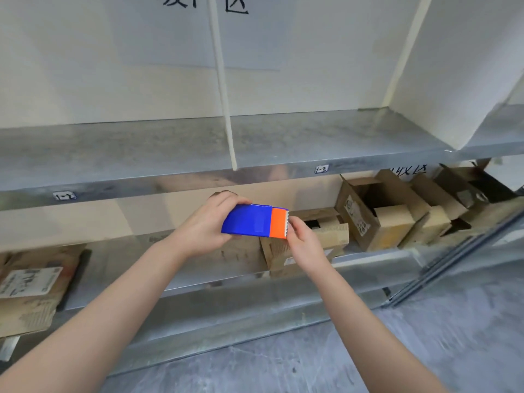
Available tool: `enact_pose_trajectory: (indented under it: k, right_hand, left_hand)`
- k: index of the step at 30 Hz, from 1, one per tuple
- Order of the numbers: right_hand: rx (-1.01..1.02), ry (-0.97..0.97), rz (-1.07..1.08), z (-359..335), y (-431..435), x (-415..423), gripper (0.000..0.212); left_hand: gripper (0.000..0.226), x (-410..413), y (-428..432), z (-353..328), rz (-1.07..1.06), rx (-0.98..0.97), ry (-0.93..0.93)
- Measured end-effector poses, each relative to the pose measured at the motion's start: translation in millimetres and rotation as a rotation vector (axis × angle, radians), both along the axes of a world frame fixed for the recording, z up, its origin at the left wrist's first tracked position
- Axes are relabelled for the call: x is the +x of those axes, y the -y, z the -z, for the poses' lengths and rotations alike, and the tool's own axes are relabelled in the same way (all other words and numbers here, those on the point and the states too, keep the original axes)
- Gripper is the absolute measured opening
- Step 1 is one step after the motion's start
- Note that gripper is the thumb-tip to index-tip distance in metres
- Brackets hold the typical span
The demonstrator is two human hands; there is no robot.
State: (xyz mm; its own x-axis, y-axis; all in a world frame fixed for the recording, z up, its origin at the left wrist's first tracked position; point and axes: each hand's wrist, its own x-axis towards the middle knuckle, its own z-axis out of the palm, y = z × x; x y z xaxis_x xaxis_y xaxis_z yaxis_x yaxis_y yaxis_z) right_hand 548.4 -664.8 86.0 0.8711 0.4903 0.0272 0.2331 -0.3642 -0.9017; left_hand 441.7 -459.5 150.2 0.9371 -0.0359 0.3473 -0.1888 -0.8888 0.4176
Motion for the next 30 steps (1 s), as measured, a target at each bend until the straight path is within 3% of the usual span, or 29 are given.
enact_pose_trajectory:
  k: [5, 16, 20, 23, 30]
  right_hand:
    - [-0.028, 0.045, 0.098, 4, 35, 33, 0.017]
    - [-0.177, 0.180, 0.058, 10, 85, 89, 0.015]
    - [-0.148, 0.051, 0.195, 7, 103, 120, 0.019]
    - [-0.133, -0.104, 0.171, 10, 116, 139, 0.018]
    - [0.055, -0.351, 0.244, 25, 110, 137, 0.013]
  left_hand:
    - [0.057, 19, 36, 4, -0.041, -0.030, -0.009]
    - [0.068, 38, 89, 12, -0.198, -0.087, -0.091]
    - [0.071, 37, 82, 4, -0.263, -0.107, -0.106]
    - [0.073, 30, 64, -1, -0.353, -0.079, -0.171]
    - [0.071, 48, 73, 14, -0.321, 0.012, -0.188]
